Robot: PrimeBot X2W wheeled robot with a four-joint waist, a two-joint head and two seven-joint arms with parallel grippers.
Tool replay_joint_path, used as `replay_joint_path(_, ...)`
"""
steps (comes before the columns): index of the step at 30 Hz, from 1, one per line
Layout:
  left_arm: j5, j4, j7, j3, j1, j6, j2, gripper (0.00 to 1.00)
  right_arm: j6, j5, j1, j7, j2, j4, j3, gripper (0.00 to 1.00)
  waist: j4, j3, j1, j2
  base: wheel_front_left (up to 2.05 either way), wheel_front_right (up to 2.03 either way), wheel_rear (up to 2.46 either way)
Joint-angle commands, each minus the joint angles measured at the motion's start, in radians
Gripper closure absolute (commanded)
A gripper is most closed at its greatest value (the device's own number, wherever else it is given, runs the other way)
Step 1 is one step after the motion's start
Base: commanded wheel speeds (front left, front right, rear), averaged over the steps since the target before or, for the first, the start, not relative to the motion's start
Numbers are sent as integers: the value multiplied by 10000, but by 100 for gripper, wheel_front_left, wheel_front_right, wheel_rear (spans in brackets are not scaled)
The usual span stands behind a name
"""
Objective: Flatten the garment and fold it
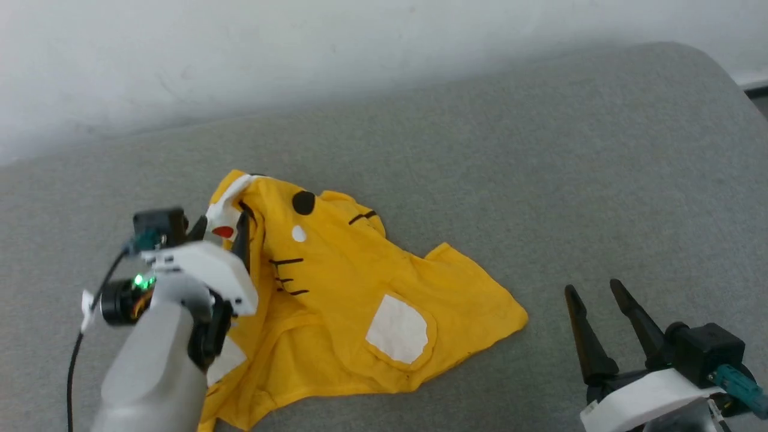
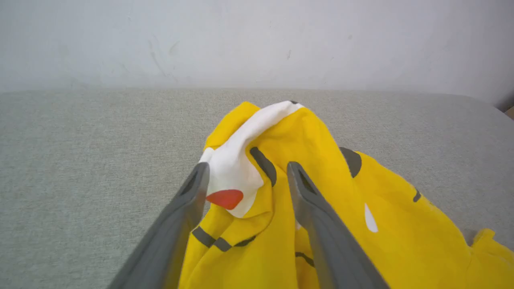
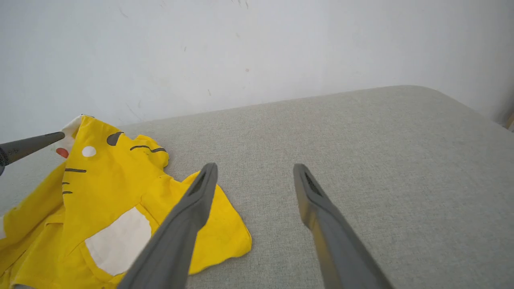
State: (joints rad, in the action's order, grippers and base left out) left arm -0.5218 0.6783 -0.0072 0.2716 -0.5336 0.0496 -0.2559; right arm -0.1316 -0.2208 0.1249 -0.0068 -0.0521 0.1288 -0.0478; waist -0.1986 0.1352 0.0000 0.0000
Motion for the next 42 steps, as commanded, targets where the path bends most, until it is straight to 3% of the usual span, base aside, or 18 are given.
replay_joint_path(1,-70,-247,-323,-86,399,148,9,0,9,115,98,88,18,106,23,0,686,-692,0,0,0,0,0)
replay_joint_path(6,-86,-1875,-1316,-428,2040,794,-60,0,9,272,424,400,18,377,108,0,1253,-1269,0,0,0,0,0)
replay_joint_path(11,-48,-3779,-1220,-633,3818,1584,-297,0,9,267,757,673,18,564,144,0,1620,-1727,0,0,0,0,0)
replay_joint_path(15,-190,-5226,-130,-554,5270,1939,-671,0,9,218,976,785,18,651,154,0,1748,-1955,0,0,0,0,0)
replay_joint_path(23,-617,-7272,3276,312,6818,1654,-1948,0,9,113,1247,883,18,698,120,0,1790,-2056,0,0,0,0,0)
replay_joint_path(27,-777,-7359,4461,766,6753,1399,-2250,0,9,100,1251,885,18,675,58,0,1700,-1998,0,0,0,0,0)
replay_joint_path(32,-832,-6443,5285,1264,6182,1068,-2236,0,9,318,1112,884,18,693,-20,0,1484,-1739,0,0,0,0,0)
replay_joint_path(42,-406,-3565,6117,2253,4753,723,-1633,0,9,476,776,754,18,602,-149,0,1226,-1263,0,0,0,0,0)
